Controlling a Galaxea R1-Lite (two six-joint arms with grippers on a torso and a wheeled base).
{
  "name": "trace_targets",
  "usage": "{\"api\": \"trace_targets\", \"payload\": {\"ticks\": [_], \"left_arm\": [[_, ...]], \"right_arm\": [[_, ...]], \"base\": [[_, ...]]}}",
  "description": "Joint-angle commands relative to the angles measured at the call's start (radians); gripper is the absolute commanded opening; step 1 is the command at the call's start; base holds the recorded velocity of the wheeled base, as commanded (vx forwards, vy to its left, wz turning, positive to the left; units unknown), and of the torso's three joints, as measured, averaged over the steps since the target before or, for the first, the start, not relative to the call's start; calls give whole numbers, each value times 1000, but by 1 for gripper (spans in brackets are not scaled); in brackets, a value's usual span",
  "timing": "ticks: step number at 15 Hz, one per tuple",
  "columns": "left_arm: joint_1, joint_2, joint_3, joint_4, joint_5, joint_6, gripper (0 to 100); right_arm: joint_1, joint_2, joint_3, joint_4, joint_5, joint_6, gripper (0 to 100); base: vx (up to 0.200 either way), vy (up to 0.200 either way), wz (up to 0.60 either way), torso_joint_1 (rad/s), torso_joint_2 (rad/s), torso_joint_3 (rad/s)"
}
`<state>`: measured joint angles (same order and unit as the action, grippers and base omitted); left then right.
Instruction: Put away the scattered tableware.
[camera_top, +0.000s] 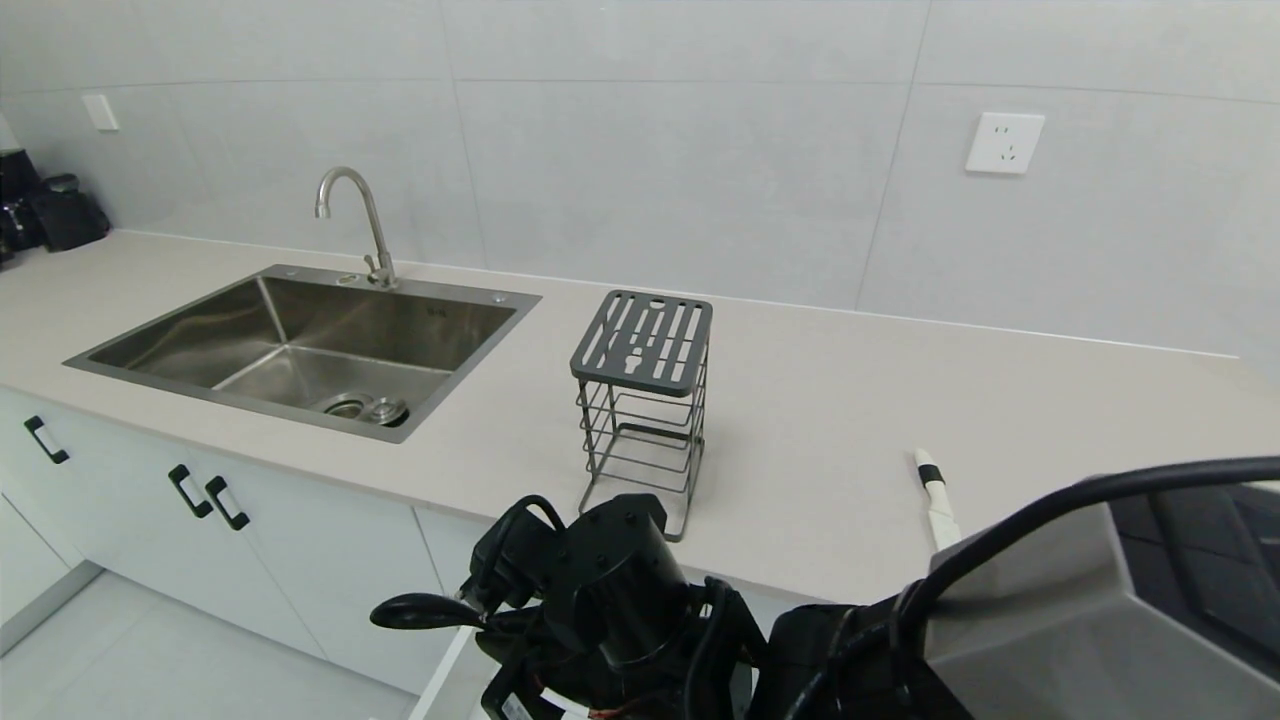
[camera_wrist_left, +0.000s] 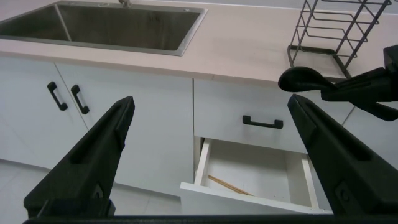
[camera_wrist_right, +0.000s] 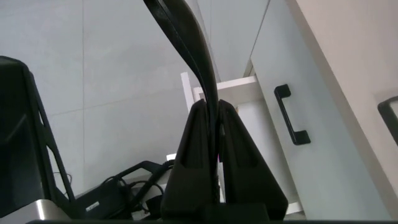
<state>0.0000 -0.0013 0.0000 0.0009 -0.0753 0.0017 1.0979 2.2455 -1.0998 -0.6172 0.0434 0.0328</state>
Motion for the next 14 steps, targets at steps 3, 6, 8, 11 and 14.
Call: {"api": "trace_targets", "payload": {"ticks": [3, 6, 8, 11, 14], "left_arm": [[0, 1, 0, -1, 0, 0, 100], [0, 1, 0, -1, 0, 0, 100], [0, 1, 0, -1, 0, 0, 100], [0, 1, 0, -1, 0, 0, 100], [0, 1, 0, -1, 0, 0, 100]], "right_arm": [[0, 31, -22, -4, 3, -8, 0], [-6, 49, -41, -6, 6, -13, 0], [-9, 55, -48, -4, 9, -13, 0], [-24, 94, -66, -7, 44, -76, 0], [-30, 109, -69, -26, 64, -83, 0]], "base": [[0, 0, 0, -121, 247, 121], [0, 0, 0, -139, 271, 120], [0, 0, 0, -227, 452, 220], [0, 0, 0, -264, 513, 246], [0, 0, 0, -264, 513, 245]]}}
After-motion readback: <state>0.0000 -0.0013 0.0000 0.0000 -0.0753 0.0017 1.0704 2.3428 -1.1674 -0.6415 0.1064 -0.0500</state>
